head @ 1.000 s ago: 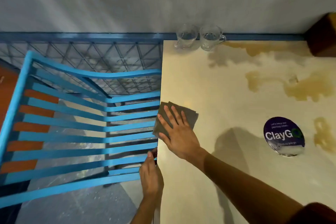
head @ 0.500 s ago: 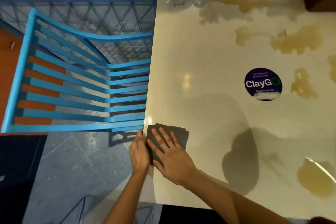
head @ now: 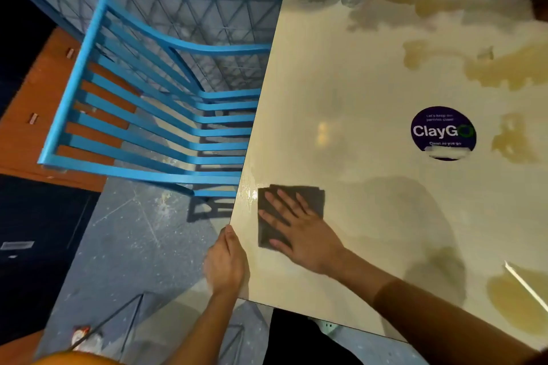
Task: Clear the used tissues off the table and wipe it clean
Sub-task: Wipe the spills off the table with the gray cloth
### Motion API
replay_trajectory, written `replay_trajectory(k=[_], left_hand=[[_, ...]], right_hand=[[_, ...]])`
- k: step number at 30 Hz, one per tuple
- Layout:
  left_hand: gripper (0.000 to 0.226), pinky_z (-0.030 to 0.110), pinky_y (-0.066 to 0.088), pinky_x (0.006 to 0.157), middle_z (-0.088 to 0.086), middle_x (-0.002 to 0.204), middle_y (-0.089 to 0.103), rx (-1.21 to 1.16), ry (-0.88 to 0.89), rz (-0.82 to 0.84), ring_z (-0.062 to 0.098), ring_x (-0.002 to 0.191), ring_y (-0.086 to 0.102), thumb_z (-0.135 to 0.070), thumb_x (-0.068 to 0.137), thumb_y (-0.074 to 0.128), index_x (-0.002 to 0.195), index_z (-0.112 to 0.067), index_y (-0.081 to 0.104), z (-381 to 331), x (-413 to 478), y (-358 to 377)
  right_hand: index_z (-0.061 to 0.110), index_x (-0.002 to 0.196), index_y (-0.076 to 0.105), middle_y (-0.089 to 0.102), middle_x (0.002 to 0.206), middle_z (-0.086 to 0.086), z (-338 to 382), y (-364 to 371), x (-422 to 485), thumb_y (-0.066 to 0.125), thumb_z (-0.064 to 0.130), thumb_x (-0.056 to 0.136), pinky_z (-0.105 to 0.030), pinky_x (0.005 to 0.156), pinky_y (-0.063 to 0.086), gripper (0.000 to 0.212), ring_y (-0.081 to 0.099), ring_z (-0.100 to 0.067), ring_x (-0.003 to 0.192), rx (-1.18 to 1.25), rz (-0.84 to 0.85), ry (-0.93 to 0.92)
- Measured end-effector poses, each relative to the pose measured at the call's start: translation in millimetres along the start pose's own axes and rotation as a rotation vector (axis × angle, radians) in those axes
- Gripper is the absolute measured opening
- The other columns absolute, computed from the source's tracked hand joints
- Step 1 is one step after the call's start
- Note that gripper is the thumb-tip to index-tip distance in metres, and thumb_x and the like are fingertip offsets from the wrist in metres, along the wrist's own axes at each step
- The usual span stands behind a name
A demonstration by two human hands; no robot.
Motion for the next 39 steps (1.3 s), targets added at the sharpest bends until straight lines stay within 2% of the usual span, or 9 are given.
replay_trajectory(k=[5, 11, 18, 23, 26, 31, 33, 36, 39], left_hand=[[0.057, 0.038, 0.050, 0.077, 0.016, 0.088, 0.069, 0.132, 0.046, -0.052, 0.027, 0.073, 0.059, -0.042, 0.103, 0.019, 0.100, -0.010, 0.066, 2, 4, 3], [0.053, 0.038, 0.048, 0.077, 0.016, 0.093, 0.069, 0.199, 0.059, -0.058, 0.033, 0.084, 0.064, -0.042, 0.104, 0.019, 0.106, -0.013, 0.064, 7, 9, 8], [0.055, 0.041, 0.050, 0.082, 0.017, 0.095, 0.069, 0.127, 0.075, -0.050, 0.033, 0.087, 0.065, -0.044, 0.103, 0.020, 0.098, -0.011, 0.064, 16, 9, 8], [0.053, 0.045, 0.049, 0.090, 0.018, 0.106, 0.066, 0.021, 0.104, 0.049, 0.034, 0.099, 0.063, -0.045, 0.103, 0.022, 0.112, -0.009, 0.059, -4, 13, 6], [0.046, 0.048, 0.049, 0.092, 0.014, 0.110, 0.063, 0.054, 0.148, 0.060, 0.034, 0.104, 0.061, -0.046, 0.103, 0.024, 0.116, -0.012, 0.053, -39, 27, 15], [0.040, 0.043, 0.049, 0.075, 0.012, 0.094, 0.064, 0.220, 0.190, -0.034, 0.034, 0.087, 0.063, -0.045, 0.103, 0.020, 0.102, -0.015, 0.046, -50, 36, 25], [0.039, 0.042, 0.050, 0.074, 0.010, 0.093, 0.065, 0.246, 0.186, -0.045, 0.033, 0.086, 0.064, -0.044, 0.103, 0.019, 0.104, -0.015, 0.046, -46, 39, 27], [0.041, 0.040, 0.051, 0.070, 0.007, 0.089, 0.063, 0.268, 0.209, -0.056, 0.029, 0.080, 0.065, -0.046, 0.101, 0.017, 0.105, -0.018, 0.045, -42, 45, 32], [0.040, 0.039, 0.050, 0.067, 0.004, 0.085, 0.059, 0.271, 0.217, -0.061, 0.028, 0.074, 0.063, -0.046, 0.101, 0.016, 0.104, -0.018, 0.045, -41, 45, 32]], right_hand=[[0.032, 0.154, 0.010, -0.005, 0.163, 0.000, -78, -40, 68, 0.018, 0.059, 0.099, -0.046, 0.121, -0.002, 0.061, -0.012, -0.021, 0.149, -0.084, -0.077, 0.131], [0.027, 0.154, 0.014, -0.002, 0.163, -0.005, -91, -53, 118, 0.015, 0.055, 0.100, -0.050, 0.121, 0.002, 0.062, -0.006, -0.026, 0.150, -0.066, -0.147, 0.301], [0.025, 0.154, 0.014, -0.003, 0.163, -0.007, 32, 9, 0, 0.026, 0.054, 0.100, -0.050, 0.119, 0.001, 0.063, -0.009, -0.029, 0.149, 0.018, -0.063, 0.095], [0.030, 0.153, 0.018, 0.003, 0.163, -0.002, 63, 35, -87, 0.031, 0.053, 0.099, -0.048, 0.118, 0.002, 0.060, -0.007, -0.023, 0.149, 0.020, 0.027, 0.026], [0.033, 0.152, 0.020, 0.005, 0.163, -0.002, 37, 25, -107, 0.033, 0.054, 0.097, -0.048, 0.121, 0.011, 0.060, 0.001, -0.023, 0.150, 0.013, 0.081, 0.013], [0.031, 0.154, 0.009, -0.009, 0.163, -0.005, -48, -12, -78, 0.026, 0.057, 0.099, -0.043, 0.121, 0.000, 0.063, -0.009, -0.021, 0.150, -0.040, 0.049, 0.033], [0.032, 0.154, 0.007, -0.010, 0.163, -0.002, -84, -26, -49, 0.026, 0.058, 0.099, -0.044, 0.122, 0.002, 0.064, -0.012, -0.018, 0.149, -0.043, 0.016, 0.101], [0.032, 0.154, 0.013, -0.004, 0.163, -0.002, -122, -45, 2, 0.024, 0.057, 0.099, -0.047, 0.121, 0.008, 0.062, -0.005, -0.019, 0.150, -0.034, -0.089, 0.280], [0.028, 0.154, 0.015, 0.003, 0.163, -0.005, -126, -50, 50, 0.024, 0.054, 0.099, -0.048, 0.121, 0.006, 0.061, -0.001, -0.024, 0.150, -0.024, -0.169, 0.411]])
Point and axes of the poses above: each hand's wrist, its own x-axis towards the middle knuckle, its own y-axis out of the palm, z = x × y, the point moved 5 cm from there along x, towards the middle knuckle
